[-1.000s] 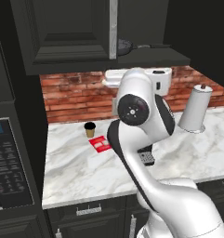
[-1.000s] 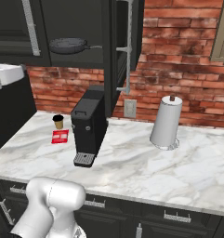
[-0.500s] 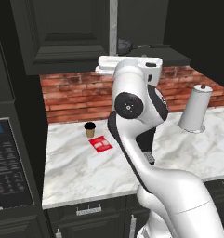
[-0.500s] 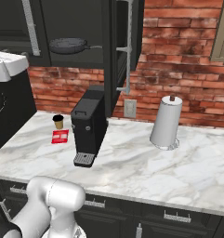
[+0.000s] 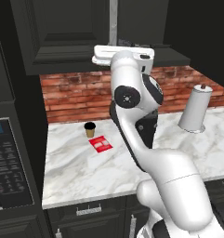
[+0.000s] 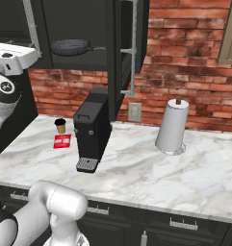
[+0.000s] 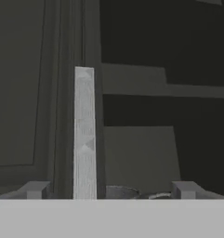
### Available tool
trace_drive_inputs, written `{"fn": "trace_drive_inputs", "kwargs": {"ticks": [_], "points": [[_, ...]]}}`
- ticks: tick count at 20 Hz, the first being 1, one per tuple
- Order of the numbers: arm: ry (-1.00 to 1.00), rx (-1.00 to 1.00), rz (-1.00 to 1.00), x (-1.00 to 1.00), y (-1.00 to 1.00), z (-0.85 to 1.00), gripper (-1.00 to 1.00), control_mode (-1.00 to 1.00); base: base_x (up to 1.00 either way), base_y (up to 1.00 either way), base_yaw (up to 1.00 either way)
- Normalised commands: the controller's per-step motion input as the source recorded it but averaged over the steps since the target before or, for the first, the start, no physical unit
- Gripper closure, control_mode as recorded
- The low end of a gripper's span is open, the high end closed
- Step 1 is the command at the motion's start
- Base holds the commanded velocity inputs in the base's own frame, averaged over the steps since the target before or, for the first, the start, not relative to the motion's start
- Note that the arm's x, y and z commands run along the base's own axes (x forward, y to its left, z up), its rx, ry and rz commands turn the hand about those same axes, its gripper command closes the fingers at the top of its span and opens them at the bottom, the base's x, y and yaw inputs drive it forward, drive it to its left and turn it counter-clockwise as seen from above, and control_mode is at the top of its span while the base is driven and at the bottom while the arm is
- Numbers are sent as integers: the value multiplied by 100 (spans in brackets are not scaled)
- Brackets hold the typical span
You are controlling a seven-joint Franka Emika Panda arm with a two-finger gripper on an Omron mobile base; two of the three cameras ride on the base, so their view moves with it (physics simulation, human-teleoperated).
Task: Pick the pan from the cabinet and place it on the stove. Then turn on the stove burner for the pan.
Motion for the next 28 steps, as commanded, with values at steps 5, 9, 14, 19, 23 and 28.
{"fn": "trace_drive_inputs", "kwargs": {"ticks": [5, 9, 14, 19, 23, 28], "points": [[0, 0, 0, 39, 16, 16, -100, -100, 0, 0, 0], [0, 0, 0, 44, 14, 4, -100, -100, 0, 0, 0], [0, 1, 0, 50, 2, 0, -100, -100, 0, 0, 0], [0, 0, 0, 45, 5, 0, -100, -100, 0, 0, 0], [-1, 0, 1, 41, 13, 0, -100, -100, 0, 0, 0], [0, 0, 0, 31, 18, -3, 100, -100, 0, 0, 0]]}}
